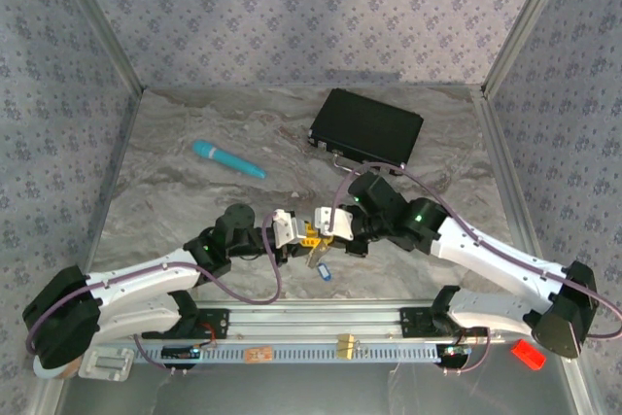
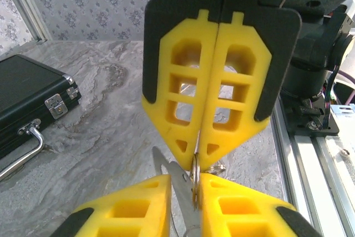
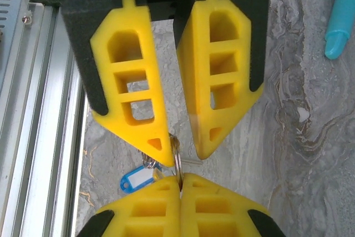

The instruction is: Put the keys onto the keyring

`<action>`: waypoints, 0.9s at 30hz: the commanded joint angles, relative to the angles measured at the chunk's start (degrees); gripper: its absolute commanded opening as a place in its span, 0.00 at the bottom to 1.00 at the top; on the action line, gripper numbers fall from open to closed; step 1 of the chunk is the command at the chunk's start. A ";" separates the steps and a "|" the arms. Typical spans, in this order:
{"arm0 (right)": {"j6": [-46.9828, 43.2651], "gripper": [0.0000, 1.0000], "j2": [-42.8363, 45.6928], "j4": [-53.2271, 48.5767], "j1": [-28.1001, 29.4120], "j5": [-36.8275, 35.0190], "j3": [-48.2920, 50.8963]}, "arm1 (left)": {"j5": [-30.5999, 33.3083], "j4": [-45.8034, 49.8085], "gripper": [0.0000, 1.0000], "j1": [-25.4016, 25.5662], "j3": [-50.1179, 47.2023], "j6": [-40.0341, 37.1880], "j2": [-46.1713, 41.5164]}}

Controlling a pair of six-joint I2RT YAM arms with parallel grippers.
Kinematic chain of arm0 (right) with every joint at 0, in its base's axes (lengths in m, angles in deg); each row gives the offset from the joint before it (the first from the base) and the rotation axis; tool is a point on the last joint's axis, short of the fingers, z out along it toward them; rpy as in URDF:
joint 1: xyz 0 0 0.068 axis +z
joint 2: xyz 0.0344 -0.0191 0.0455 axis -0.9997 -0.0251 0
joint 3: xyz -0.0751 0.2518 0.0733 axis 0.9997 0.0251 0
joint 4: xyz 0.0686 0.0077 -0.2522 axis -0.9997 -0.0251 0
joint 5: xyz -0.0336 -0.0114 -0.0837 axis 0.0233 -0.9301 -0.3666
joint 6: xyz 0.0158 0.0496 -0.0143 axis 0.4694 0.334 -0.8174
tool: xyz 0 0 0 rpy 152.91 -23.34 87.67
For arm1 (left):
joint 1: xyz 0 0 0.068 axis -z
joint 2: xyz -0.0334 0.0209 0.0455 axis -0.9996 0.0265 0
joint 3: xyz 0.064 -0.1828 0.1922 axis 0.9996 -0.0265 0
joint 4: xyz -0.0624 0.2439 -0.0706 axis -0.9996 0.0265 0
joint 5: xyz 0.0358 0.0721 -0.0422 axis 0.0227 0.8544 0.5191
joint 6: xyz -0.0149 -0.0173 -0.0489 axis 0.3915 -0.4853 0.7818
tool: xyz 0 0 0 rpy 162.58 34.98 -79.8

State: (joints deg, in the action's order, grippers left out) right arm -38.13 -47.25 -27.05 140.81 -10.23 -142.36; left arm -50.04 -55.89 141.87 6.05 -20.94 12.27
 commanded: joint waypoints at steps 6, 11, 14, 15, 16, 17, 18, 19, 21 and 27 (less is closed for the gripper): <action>0.22 0.01 1.16 0.61 0.58 -0.98 -0.47 | -1.10 -3.52 0.00 0.32 0.14 0.28 -0.56; 6.46 0.22 9.14 9.23 -2.06 -0.34 6.52 | -0.99 -6.32 0.00 0.32 -1.44 1.54 -1.41; 9.61 0.28 12.06 12.17 -2.34 -0.76 10.67 | -0.70 -8.31 0.00 0.32 -2.11 2.35 -1.25; 10.42 0.29 12.43 12.70 -2.34 -0.89 11.70 | -0.63 -8.54 0.00 0.36 -2.09 2.59 -1.24; 11.23 0.30 12.46 13.22 -2.19 -0.82 12.43 | -0.61 -8.95 0.00 0.34 -2.18 2.80 -1.09; 11.64 0.30 12.34 13.72 -2.06 -0.78 12.86 | -0.62 -9.31 0.00 0.35 -2.27 2.96 -1.07; 12.13 0.30 12.11 14.46 -1.88 -0.60 13.32 | -0.61 -9.60 0.00 0.33 -2.32 3.16 -0.98; 12.52 0.30 11.77 15.17 -1.69 -0.38 13.75 | -0.64 -9.86 0.00 0.34 -2.39 3.21 -0.96; 12.86 0.31 11.06 16.56 -1.43 -0.12 14.32 | -0.68 -10.15 0.00 0.32 -2.43 3.29 -0.89; 11.72 0.33 10.01 18.34 -1.22 -2.46 15.49 | -1.36 -11.23 0.00 0.32 -2.71 3.75 -1.06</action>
State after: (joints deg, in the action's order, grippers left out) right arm -27.05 -37.17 -10.96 139.22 -11.45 -127.41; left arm -50.19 -63.17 142.02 3.61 -18.30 12.21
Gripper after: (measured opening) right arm 0.324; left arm 0.043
